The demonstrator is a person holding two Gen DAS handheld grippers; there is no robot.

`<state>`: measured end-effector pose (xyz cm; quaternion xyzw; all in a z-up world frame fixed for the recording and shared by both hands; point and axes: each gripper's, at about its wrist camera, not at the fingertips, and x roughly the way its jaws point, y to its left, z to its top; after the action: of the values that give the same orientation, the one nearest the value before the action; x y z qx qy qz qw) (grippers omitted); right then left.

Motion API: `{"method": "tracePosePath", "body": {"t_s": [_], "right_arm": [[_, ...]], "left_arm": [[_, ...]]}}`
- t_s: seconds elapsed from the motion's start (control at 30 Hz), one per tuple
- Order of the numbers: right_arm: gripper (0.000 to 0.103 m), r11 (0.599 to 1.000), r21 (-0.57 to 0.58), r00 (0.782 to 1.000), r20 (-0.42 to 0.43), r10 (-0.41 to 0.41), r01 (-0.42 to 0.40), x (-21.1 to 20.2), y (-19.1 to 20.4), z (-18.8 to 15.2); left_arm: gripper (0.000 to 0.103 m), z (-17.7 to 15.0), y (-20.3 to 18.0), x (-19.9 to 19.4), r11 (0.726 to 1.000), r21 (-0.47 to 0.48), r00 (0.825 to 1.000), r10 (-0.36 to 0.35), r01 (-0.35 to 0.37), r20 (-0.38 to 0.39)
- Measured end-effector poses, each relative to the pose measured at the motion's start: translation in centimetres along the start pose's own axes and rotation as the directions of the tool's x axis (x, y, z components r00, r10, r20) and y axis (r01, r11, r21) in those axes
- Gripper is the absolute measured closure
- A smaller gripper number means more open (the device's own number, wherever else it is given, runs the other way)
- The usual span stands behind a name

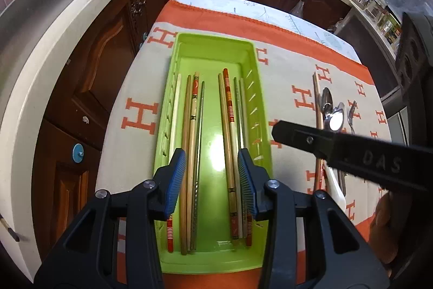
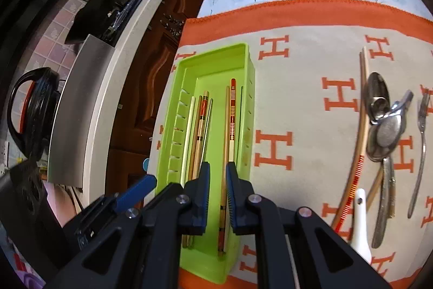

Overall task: Organize utensils
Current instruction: 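Carry both chopsticks into the green tray and open both tools, then move both open tools back to the last chopsticks by the spoons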

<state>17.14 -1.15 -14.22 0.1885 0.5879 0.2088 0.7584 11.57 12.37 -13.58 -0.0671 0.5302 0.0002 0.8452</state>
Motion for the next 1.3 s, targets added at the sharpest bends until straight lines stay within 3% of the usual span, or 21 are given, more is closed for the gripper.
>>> {"method": "tracePosePath", "body": {"t_s": [0.47, 0.93, 1.13, 1.3], "right_arm": [[0.091, 0.999, -0.027, 0.991, 0.127, -0.037, 0.041, -6.9, -2.5, -2.8], [0.091, 0.995, -0.032, 0.964, 0.253, -0.086, 0.097, -13.6, -5.6, -3.3], [0.091, 0.992, 0.029, 0.959, 0.254, -0.124, 0.12, -13.6, -8.7, -2.9], [0.091, 0.987, 0.091, 0.966, 0.213, -0.149, 0.132, -11.8, -12.0, -2.9]], "left_arm": [[0.067, -0.4, -4.4, -2.4, 0.996, 0.089, 1.0, -0.005, 0.002, 0.025], [0.066, 0.3, -10.1, -4.6, 0.98, 0.197, 0.998, -0.028, 0.018, 0.052], [0.066, 1.1, -13.6, -2.7, 0.967, 0.248, 0.998, -0.065, 0.062, 0.005], [0.066, 1.4, -15.5, 1.6, 0.955, 0.26, 0.988, -0.117, 0.141, -0.104]]}}
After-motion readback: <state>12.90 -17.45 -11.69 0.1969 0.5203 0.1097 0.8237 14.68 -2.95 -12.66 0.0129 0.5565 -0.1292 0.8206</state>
